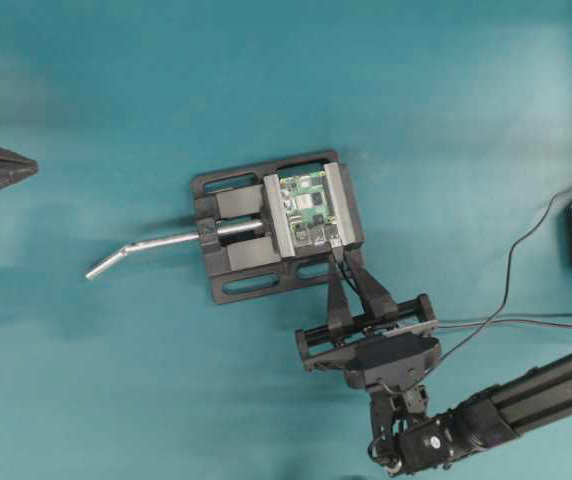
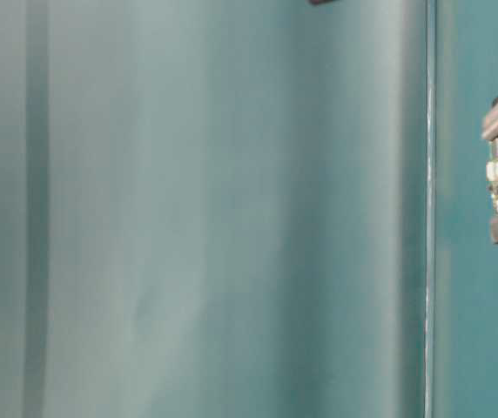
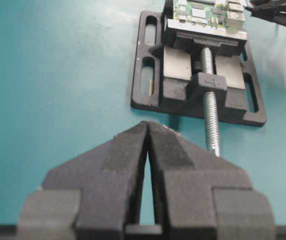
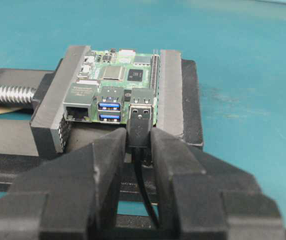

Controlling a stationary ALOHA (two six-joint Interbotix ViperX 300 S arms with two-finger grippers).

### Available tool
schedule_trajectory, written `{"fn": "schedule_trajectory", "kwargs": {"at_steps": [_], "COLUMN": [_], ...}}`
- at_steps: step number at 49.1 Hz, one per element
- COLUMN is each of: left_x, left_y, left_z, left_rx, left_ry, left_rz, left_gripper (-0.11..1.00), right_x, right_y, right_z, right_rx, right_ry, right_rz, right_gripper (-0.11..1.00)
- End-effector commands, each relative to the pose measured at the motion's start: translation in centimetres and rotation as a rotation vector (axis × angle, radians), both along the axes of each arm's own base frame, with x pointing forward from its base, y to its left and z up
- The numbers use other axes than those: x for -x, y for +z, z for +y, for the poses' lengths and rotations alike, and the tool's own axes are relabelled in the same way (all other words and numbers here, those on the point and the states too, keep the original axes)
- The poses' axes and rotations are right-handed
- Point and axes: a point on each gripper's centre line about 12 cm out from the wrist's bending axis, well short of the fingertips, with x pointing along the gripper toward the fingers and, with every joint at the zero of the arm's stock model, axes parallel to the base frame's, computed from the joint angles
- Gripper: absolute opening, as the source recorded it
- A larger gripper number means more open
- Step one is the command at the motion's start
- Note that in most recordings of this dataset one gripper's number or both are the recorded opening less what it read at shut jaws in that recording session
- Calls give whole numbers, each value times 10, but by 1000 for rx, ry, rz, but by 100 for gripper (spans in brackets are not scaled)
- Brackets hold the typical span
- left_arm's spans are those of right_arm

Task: Insert the USB into the fixed PCB.
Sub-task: 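Push the USB plug forward into the port with the right gripper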

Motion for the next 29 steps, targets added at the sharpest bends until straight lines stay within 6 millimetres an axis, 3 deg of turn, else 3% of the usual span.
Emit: {"fn": "schedule_trajectory", "kwargs": {"at_steps": [1, 29], "left_x": [-2, -2], "left_y": [11, 11], "left_z": [1, 1], "left_rx": [-3, -3], "left_ry": [2, 2], "left_rz": [-26, -24], "left_gripper": [4, 4], "right_x": [-7, -12], "right_y": [21, 23], "right_z": [-20, -29], "right_rx": [-8, 17], "right_ry": [-52, -47], "right_rz": [-43, -53], "right_gripper": [21, 21]}}
